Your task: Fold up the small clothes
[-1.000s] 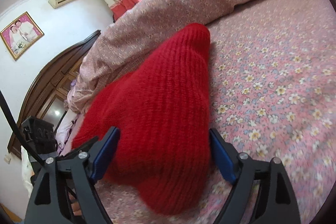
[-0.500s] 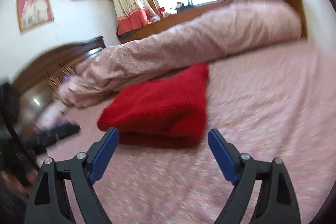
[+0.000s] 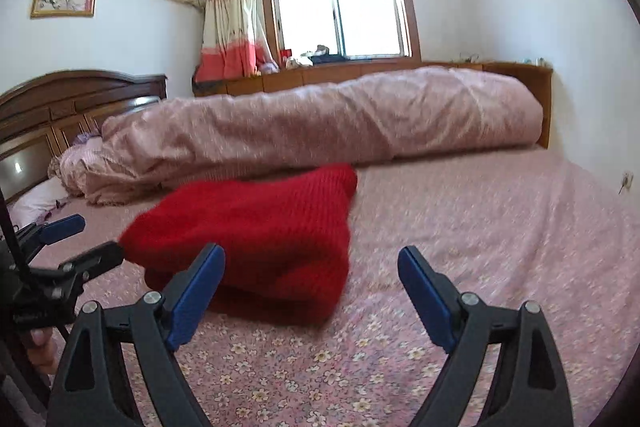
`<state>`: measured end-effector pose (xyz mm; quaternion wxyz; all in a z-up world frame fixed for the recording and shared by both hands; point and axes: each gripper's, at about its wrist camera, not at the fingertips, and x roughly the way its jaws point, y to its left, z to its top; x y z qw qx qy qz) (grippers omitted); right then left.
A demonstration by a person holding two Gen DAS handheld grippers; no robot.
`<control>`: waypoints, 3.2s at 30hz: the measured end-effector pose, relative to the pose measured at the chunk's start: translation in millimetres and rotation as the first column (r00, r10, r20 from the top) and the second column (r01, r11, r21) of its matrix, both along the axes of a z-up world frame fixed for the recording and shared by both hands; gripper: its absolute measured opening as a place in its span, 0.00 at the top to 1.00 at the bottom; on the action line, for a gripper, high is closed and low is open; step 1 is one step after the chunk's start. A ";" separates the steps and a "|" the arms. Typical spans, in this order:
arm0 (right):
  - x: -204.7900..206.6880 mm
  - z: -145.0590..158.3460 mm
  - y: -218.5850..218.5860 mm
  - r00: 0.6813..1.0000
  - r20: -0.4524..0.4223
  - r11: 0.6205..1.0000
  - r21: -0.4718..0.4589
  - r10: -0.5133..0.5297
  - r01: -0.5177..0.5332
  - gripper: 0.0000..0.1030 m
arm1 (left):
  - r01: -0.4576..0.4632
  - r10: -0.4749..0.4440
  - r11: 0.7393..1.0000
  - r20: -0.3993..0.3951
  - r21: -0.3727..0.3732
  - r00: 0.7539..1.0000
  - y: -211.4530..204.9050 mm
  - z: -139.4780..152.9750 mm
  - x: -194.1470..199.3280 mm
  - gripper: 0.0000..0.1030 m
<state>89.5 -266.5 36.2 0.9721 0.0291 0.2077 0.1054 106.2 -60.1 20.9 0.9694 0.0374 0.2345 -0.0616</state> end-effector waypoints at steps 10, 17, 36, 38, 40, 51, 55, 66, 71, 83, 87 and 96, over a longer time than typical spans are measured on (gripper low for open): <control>12.7 -17.3 -5.5 0.997 -0.074 0.998 0.065 0.014 -0.009 0.11 | 0.031 -0.047 0.990 -0.120 -0.137 0.992 21.0 -17.6 16.9 0.04; -1.0 -13.5 11.3 0.999 -0.024 0.999 -0.004 0.045 -0.045 0.11 | 0.067 -0.074 0.996 -0.111 -0.062 0.991 4.2 -19.4 12.3 0.04; -0.6 -13.1 16.8 0.998 -0.027 0.998 -0.030 0.057 -0.058 0.10 | 0.049 -0.055 0.997 -0.112 -0.060 0.992 7.3 -19.7 12.7 0.04; -0.4 -13.1 17.1 0.998 -0.028 0.998 -0.030 0.058 -0.059 0.09 | 0.049 -0.055 0.997 -0.113 -0.059 0.992 7.5 -19.9 12.6 0.04; -0.5 -13.3 17.3 0.998 -0.030 0.998 -0.030 0.059 -0.059 0.09 | 0.048 -0.054 0.997 -0.114 -0.059 0.992 7.7 -20.0 12.7 0.04; -1.1 -13.8 18.7 0.998 -0.036 0.998 -0.035 0.058 -0.059 0.09 | 0.049 -0.055 0.997 -0.115 -0.057 0.992 8.9 -20.7 12.8 0.04; -0.8 -14.7 18.6 0.997 -0.040 0.997 -0.038 0.060 -0.062 0.08 | 0.050 -0.056 0.997 -0.114 -0.056 0.992 8.9 -20.5 12.7 0.04; 1.4 -16.0 20.2 0.996 -0.048 0.996 -0.054 0.069 -0.072 0.08 | 0.053 -0.061 0.997 -0.122 -0.062 0.991 9.9 -21.6 14.3 0.04; 0.9 -16.1 20.2 0.996 -0.048 0.996 -0.052 0.070 -0.073 0.08 | 0.054 -0.062 0.997 -0.126 -0.060 0.990 11.1 -22.0 16.8 0.04; 2.1 -17.3 19.5 0.996 -0.059 0.996 -0.050 0.071 -0.074 0.07 | 0.054 -0.061 0.997 -0.125 -0.055 0.990 11.8 -22.5 17.4 0.04; 3.3 -17.2 19.5 0.995 -0.062 0.996 -0.050 0.073 -0.076 0.07 | 0.053 -0.060 0.997 -0.126 -0.056 0.990 12.0 -22.5 17.3 0.04; 4.9 -18.2 19.1 0.995 -0.070 0.996 -0.051 0.074 -0.078 0.06 | 0.054 -0.060 0.997 -0.126 -0.056 0.990 12.3 -22.2 16.2 0.04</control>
